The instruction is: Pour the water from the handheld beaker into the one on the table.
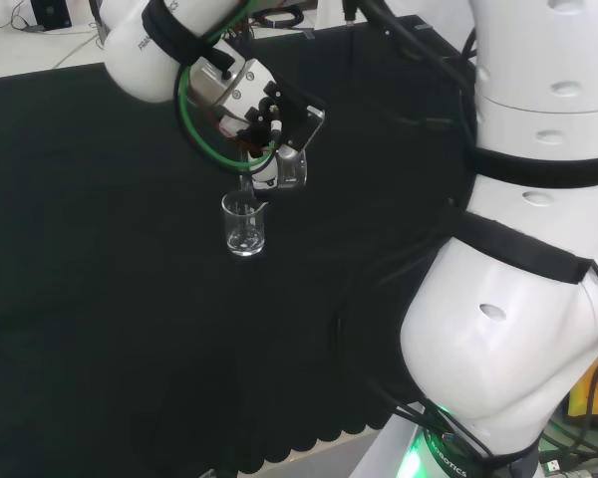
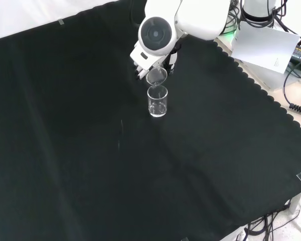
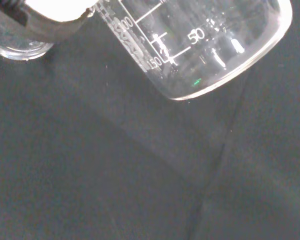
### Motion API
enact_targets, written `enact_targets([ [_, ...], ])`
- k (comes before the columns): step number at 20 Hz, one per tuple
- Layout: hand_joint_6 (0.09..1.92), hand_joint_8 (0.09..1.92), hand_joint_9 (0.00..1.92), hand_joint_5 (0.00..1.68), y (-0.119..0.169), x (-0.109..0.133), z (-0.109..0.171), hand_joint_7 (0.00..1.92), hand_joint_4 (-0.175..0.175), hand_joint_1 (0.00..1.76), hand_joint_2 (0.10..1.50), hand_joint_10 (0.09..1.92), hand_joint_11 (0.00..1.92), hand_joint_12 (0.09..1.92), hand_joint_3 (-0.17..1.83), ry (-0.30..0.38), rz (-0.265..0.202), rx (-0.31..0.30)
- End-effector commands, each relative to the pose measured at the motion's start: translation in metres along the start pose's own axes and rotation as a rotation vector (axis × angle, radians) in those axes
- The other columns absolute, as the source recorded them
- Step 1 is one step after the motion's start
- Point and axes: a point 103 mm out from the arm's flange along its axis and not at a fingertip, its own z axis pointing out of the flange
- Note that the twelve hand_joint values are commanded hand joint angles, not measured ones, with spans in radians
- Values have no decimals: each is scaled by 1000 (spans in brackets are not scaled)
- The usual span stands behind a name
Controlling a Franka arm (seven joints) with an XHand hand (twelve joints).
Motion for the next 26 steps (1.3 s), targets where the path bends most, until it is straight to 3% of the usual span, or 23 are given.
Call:
enact_targets([
  [1, 841, 640, 1516, 1072, -7, -10, 10, 1317, -103, 1287, 1097, 894, 1348, 912, -175, 98, 17, -111],
  [10, 846, 639, 1514, 1068, -15, -30, 30, 1317, -106, 1287, 1098, 889, 1342, 908, -175, 344, -23, -303],
  [19, 874, 658, 1504, 1049, -17, -51, 49, 1307, -113, 1286, 1105, 879, 1334, 898, -175, 529, -46, -439],
  [26, 895, 669, 1494, 1040, -11, -70, 68, 1297, -104, 1283, 1109, 875, 1324, 891, -175, 657, -98, -542],
])
